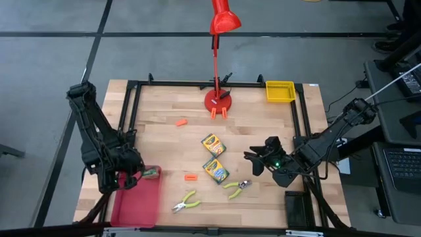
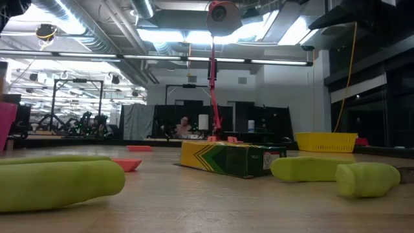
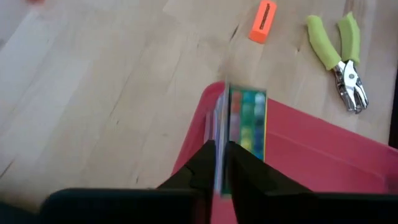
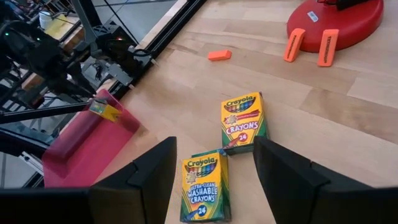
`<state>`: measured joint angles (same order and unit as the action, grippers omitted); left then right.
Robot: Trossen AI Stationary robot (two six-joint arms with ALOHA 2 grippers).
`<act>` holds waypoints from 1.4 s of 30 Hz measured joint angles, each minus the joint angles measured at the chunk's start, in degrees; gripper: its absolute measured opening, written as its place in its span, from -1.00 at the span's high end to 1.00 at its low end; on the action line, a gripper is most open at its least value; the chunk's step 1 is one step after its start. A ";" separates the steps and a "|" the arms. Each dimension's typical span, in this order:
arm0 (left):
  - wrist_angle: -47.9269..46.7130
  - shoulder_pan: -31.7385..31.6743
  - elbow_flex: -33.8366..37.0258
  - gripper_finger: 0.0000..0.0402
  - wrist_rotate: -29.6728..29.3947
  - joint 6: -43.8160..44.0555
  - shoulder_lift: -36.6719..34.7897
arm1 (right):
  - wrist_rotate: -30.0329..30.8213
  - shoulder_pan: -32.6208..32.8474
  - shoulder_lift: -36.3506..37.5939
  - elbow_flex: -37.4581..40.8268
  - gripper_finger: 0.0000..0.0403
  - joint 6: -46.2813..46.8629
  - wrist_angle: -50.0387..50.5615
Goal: Pick & Place School Supplies
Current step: Put the yellow crayon box into the red bin
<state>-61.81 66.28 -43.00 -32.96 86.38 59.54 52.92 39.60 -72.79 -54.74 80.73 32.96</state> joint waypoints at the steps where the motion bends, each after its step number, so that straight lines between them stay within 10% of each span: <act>1: -0.05 0.00 0.00 0.72 0.32 -0.02 -0.06 | -0.02 0.00 0.00 0.00 -0.08 -0.02 0.00; 15: -11.97 -2.29 -2.05 0.26 -7.69 -0.26 -4.01 | 0.45 -0.05 0.00 0.00 -0.08 0.36 0.01; 25: 1.15 -20.74 -2.86 0.26 -12.43 -15.58 -11.28 | -7.26 -4.04 0.00 0.00 -0.08 0.75 -2.01; 31: 21.55 -39.35 -2.93 0.29 -2.59 -41.38 -8.78 | -24.23 -14.22 -3.21 0.00 -0.08 -4.55 -8.39; 42: 33.79 -61.28 -2.93 0.47 15.13 -54.74 -1.08 | -39.01 -20.93 -16.88 0.03 0.11 -5.58 -16.97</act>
<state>-28.01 5.00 -45.93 -17.83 31.64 58.46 13.91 18.66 -89.67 -54.71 75.14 16.00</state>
